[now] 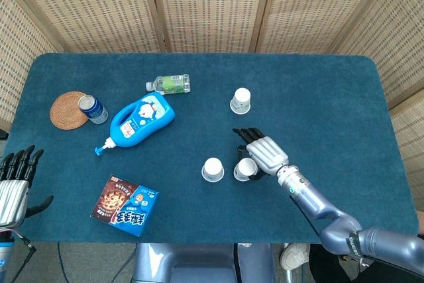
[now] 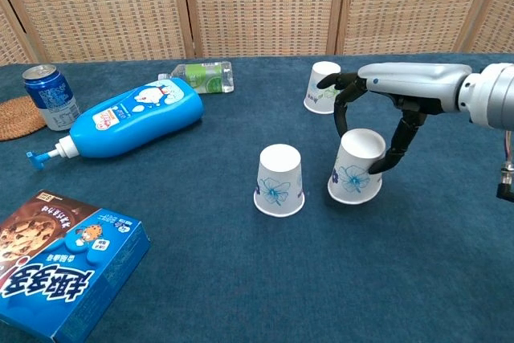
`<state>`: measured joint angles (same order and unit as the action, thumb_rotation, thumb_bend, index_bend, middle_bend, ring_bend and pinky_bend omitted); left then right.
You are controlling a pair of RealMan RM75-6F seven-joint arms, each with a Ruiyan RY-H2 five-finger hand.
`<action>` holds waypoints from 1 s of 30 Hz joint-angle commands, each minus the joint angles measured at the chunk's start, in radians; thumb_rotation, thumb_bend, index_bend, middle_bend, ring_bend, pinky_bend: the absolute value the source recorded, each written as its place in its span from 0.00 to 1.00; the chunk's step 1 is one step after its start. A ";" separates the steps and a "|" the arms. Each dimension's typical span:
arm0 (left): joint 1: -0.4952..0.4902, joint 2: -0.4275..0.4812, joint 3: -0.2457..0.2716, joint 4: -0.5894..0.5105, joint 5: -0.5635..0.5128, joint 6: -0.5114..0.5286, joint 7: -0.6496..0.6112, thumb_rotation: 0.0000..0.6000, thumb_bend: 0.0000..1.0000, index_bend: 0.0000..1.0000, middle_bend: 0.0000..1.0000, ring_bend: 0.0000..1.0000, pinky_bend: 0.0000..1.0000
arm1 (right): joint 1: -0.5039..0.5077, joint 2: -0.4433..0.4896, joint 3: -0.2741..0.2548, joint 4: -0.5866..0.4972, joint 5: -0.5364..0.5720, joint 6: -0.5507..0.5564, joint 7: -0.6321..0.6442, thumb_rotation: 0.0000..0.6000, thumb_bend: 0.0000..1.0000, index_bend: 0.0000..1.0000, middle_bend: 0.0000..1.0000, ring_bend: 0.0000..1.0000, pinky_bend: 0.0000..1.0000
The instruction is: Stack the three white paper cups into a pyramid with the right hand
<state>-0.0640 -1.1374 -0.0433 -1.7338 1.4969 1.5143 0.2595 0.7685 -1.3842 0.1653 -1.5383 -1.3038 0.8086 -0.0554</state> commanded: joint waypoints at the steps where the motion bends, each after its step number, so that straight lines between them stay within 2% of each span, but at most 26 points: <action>1: -0.002 -0.001 -0.002 0.004 -0.007 -0.005 -0.002 1.00 0.21 0.00 0.00 0.00 0.02 | 0.004 -0.015 0.003 0.010 0.013 0.008 -0.015 1.00 0.14 0.61 0.06 0.00 0.09; 30: 0.003 0.019 0.000 -0.009 -0.007 0.006 -0.026 1.00 0.21 0.00 0.00 0.00 0.02 | 0.034 -0.121 0.013 0.069 0.081 0.032 -0.073 1.00 0.14 0.61 0.07 0.00 0.09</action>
<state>-0.0611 -1.1185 -0.0432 -1.7423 1.4898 1.5201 0.2338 0.8021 -1.5046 0.1781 -1.4698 -1.2225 0.8401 -0.1273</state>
